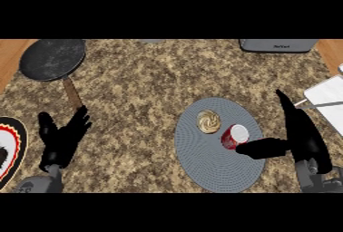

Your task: Pick the can from the placemat and place it in the tiered shelf

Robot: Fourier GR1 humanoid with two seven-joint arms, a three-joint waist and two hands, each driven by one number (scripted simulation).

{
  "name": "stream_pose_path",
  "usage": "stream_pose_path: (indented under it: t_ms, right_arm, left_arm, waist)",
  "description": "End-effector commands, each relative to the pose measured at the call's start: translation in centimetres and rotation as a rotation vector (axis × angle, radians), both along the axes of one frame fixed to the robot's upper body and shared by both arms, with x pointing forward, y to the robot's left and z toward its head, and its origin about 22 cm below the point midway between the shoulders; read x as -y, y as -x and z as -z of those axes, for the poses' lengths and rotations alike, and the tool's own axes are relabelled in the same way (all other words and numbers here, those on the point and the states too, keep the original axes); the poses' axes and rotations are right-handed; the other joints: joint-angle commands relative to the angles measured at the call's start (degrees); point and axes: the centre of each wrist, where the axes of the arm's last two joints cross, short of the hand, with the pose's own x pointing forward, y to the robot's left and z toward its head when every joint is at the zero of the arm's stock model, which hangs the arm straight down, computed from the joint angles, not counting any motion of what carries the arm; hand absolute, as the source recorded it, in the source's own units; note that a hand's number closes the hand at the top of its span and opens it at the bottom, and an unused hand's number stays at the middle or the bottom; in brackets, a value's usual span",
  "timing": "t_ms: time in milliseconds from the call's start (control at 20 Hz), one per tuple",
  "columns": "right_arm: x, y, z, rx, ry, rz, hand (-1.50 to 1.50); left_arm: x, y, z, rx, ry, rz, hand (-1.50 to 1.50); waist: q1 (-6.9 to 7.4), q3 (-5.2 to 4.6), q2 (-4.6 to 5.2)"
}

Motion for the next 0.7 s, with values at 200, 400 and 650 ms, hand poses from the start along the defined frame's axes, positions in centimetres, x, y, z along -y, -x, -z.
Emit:
stream_pose_path:
  t_ms: [200,400,650]
  right_arm:
    - [-2.6,-1.1,1.7,-0.207,0.054,0.173,-1.5]
    - [-3.9,-1.4,2.3,-0.205,0.088,0.168,-1.5]
    - [-4.8,-1.4,3.1,-0.215,0.092,0.173,-1.5]
  left_arm:
    - [-0.8,1.6,0.6,-0.014,0.003,-0.017,0.0]
    - [0.0,-0.7,-0.5,-0.009,-0.019,-0.034,0.0]
    - [-0.6,-0.1,-0.3,-0.008,-0.001,-0.042,0.0]
  waist:
    - [-0.5,-0.08,-0.19]
    - [-1.25,-0.07,-0.13]
    - [-1.37,-0.05,-0.2]
